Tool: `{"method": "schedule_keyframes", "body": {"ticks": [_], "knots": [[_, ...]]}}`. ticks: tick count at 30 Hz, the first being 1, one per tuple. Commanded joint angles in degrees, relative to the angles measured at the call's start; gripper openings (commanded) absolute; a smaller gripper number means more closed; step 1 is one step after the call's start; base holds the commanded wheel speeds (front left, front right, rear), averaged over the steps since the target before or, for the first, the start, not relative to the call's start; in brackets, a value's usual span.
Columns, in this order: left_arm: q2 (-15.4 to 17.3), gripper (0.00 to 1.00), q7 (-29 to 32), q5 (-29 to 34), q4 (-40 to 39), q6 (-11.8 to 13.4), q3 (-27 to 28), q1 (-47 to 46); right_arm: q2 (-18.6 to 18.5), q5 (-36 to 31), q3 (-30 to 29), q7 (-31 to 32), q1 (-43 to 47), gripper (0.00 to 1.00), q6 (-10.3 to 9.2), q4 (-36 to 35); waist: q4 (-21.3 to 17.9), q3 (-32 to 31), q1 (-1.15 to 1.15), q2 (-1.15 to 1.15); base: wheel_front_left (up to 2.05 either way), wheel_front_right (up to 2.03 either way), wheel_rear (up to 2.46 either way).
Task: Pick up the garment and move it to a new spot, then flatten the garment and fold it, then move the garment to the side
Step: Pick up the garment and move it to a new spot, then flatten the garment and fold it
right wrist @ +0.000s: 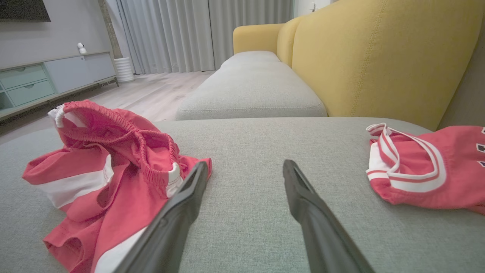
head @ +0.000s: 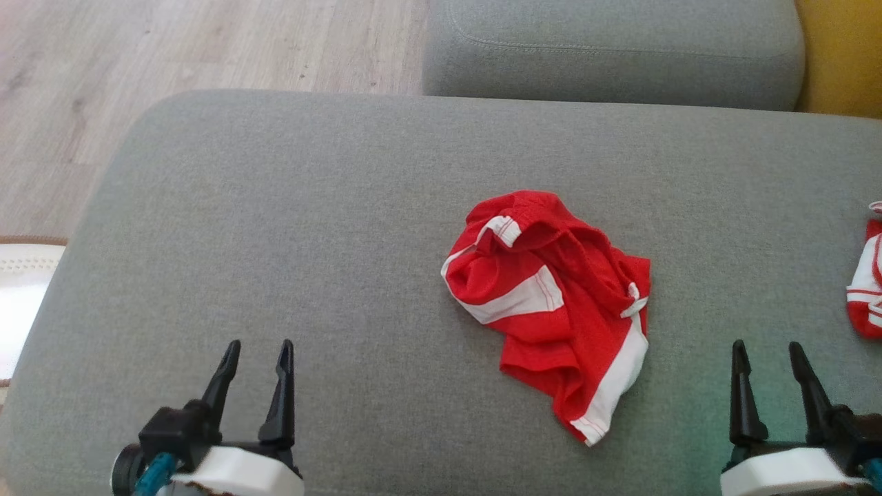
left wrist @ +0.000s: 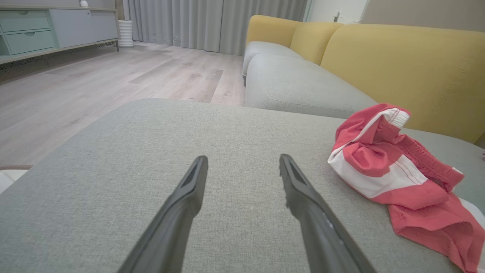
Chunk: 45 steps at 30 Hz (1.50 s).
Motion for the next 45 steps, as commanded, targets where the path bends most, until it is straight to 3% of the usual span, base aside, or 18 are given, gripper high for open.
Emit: {"method": "schedule_keyframes", "body": {"ticks": [1,13,22,26,30,31,36,40,45], "knots": [[-0.31,1.0,-0.53,0.49,-1.96,-0.29,2.57,-1.01,-0.43,0.29,1.54,-0.37,-1.26,1.0,0.37,-1.56,-0.19,-0.03,0.0,0.0,0.0,0.0,0.0],[-1.66,1.0,-0.53,2.12,-0.16,-2.7,5.89,-1.16,-0.43,0.78,3.42,-0.37,-1.46,1.0,0.37,-0.99,-0.82,-0.34,0.0,0.0,0.0,0.0,0.0],[-1.82,1.0,-0.53,1.4,-1.88,-2.51,4.57,-2.46,-0.43,0.66,4.16,-0.37,-2.09,1.0,0.37,-1.14,-2.31,-0.33,0.0,0.0,0.0,0.0,0.0],[-1.83,1.0,-0.53,0.33,-5.69,-2.35,-2.23,-6.66,-0.43,0.5,4.42,-0.37,-2.82,1.0,0.37,-1.74,-4.08,0.75,0.0,0.0,0.0,0.0,0.0],[-1.83,1.0,1.0,-0.45,-5.7,-2.23,-12.84,-13.91,-0.43,0.63,4.75,-0.37,-4.02,1.0,0.37,-2.47,-6.56,2.48,0.0,0.0,0.0,0.0,0.0],[-1.83,1.0,1.0,-0.45,-5.7,-2.23,-12.84,-13.91,-0.43,0.63,4.75,-0.37,-4.02,1.0,0.37,-2.47,-6.56,2.48,0.0,0.0,0.0,0.0,0.0],[-1.83,1.0,9.6,-3.93,-0.56,-1.62,-27.44,-25.65,-0.43,1.18,5.96,-0.37,-6.37,1.0,0.37,-3.29,-10.81,6.07,0.0,0.0,0.0,0.0,0.0],[-1.83,1.0,16.46,-7.81,5.17,0.98,-36.01,-33.63,-0.43,2.3,6.76,-0.37,-7.89,1.0,0.37,-3.56,-14.56,8.29,0.0,0.0,0.0,0.0,0.0],[-1.84,1.0,21.88,-11.06,13.38,5.1,-41.44,-40.79,-0.43,3.61,7.39,-0.37,-8.67,1.0,0.37,-3.17,-18.51,9.58,0.0,0.0,0.0,0.0,0.0]]}}
